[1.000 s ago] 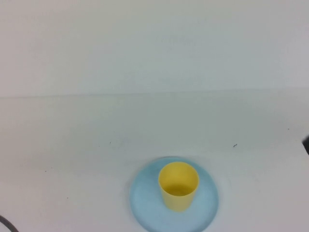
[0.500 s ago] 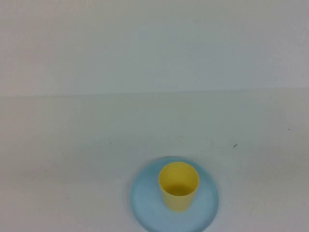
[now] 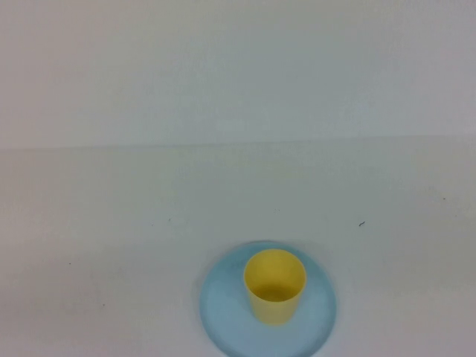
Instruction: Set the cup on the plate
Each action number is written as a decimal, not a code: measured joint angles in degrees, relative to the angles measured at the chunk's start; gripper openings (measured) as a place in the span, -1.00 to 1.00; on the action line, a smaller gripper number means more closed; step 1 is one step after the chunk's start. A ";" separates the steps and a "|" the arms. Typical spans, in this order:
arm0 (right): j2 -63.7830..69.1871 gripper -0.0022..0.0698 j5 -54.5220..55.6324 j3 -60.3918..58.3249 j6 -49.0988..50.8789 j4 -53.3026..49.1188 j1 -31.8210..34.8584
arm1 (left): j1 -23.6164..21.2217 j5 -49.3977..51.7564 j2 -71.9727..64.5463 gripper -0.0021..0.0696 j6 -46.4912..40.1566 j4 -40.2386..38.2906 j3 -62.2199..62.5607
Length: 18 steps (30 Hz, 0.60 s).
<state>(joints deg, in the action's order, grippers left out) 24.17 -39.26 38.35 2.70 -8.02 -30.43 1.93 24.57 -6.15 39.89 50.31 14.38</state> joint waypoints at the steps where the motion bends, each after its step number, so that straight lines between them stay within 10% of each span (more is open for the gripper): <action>1: -2.30 -0.94 2.22 -1.65 0.98 0.44 2.81 | -0.86 -1.47 -0.02 -0.94 0.00 0.00 -0.49; 18: -20.65 -0.94 23.80 -36.15 2.90 7.62 28.59 | -1.99 -9.96 2.17 -0.94 1.12 -0.50 -4.27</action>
<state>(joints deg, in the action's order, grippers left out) 3.52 -15.45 2.20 5.60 -0.39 -1.84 -0.06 14.61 -3.99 41.01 49.81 10.11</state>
